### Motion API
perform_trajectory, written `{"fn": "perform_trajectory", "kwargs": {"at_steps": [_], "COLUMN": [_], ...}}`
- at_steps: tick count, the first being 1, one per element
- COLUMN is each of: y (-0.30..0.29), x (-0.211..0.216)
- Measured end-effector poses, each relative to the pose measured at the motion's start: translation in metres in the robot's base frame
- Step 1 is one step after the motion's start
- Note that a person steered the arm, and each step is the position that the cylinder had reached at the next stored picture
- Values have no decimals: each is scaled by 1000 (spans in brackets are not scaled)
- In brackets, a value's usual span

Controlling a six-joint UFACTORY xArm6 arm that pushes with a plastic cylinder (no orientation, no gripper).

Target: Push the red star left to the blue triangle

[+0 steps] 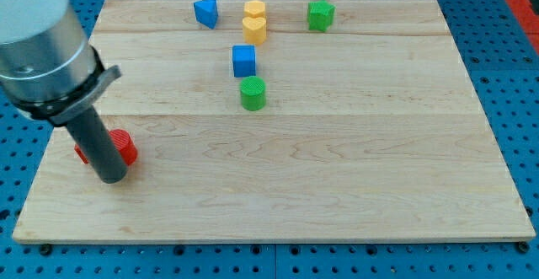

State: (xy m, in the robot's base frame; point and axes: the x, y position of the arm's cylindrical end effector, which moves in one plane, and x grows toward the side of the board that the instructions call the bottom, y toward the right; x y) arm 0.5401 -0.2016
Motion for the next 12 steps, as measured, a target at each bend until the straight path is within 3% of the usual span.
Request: {"fn": "perform_trajectory", "kwargs": {"at_steps": [2,5,7,12], "y": [-12,-25,-82,-39], "x": [11,-70,-99,-158]}}
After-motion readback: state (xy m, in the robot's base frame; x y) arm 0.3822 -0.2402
